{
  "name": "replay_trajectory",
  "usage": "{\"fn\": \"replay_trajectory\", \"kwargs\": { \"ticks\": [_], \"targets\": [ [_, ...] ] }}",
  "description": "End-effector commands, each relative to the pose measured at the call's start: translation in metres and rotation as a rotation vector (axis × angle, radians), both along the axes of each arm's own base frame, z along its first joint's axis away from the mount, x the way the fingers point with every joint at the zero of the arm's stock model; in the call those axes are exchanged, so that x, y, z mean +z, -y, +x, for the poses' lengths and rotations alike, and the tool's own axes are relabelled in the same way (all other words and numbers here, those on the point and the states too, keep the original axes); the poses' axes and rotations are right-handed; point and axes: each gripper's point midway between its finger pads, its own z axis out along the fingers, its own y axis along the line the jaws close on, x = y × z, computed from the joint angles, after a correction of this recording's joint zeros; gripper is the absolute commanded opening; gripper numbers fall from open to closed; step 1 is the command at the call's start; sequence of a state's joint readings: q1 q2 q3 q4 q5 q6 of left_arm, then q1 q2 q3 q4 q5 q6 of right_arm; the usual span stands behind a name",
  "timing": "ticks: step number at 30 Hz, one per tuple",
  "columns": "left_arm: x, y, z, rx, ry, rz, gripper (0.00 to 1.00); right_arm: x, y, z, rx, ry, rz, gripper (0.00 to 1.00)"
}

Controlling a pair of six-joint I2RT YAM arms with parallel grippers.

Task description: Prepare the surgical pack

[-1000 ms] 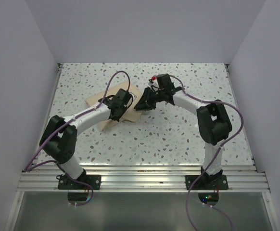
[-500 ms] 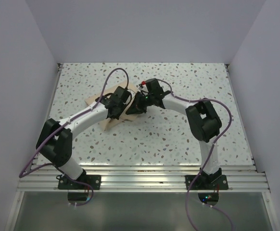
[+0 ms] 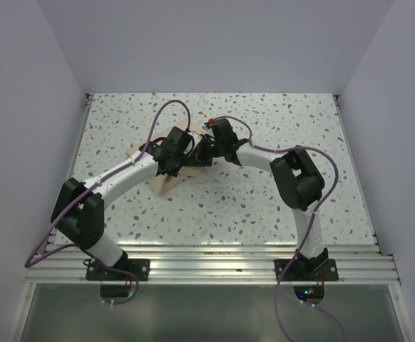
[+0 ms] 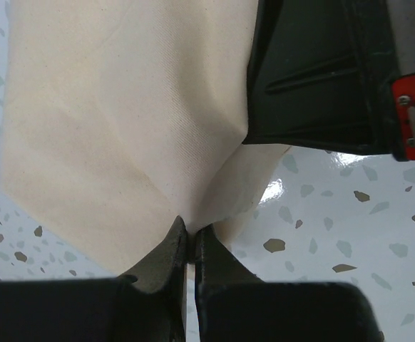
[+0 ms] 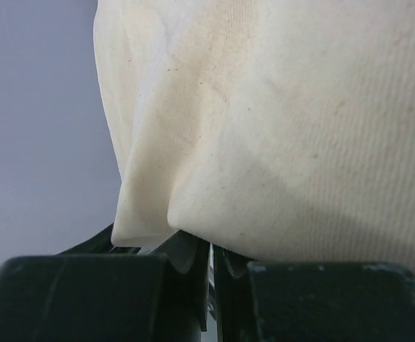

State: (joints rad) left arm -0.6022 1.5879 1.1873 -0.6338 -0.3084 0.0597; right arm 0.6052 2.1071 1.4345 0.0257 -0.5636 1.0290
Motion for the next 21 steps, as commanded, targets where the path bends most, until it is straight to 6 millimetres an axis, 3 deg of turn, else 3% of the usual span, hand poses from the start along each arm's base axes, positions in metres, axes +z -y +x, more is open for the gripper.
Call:
{"fn": "replay_trajectory", "kwargs": {
  "ticks": [1,4,10,13,14,19,21],
  "targets": [
    [0.029,0.018,0.005,-0.010,0.064,-0.126,0.00,-0.001,-0.006,0.026,-0.112,0.088,0.007,0.06],
    [0.028,0.020,0.004,-0.013,0.057,-0.136,0.00,-0.001,-0.006,0.035,-0.178,0.113,0.024,0.06],
    [0.026,0.020,0.002,-0.020,0.047,-0.135,0.00,0.021,-0.013,0.053,-0.239,0.186,0.120,0.06],
    [0.025,0.020,0.002,-0.022,0.047,-0.133,0.00,0.025,-0.005,0.044,-0.235,0.162,0.061,0.06],
    [0.024,0.019,0.001,-0.021,0.047,-0.131,0.00,0.017,0.002,0.037,-0.239,0.143,0.040,0.06],
    [0.021,0.021,0.001,-0.020,0.036,-0.138,0.00,0.020,0.025,0.021,-0.203,0.132,-0.023,0.06],
    [0.022,0.022,0.000,-0.024,0.035,-0.142,0.00,0.013,0.031,0.011,-0.177,0.131,-0.064,0.07]
  ]
}}
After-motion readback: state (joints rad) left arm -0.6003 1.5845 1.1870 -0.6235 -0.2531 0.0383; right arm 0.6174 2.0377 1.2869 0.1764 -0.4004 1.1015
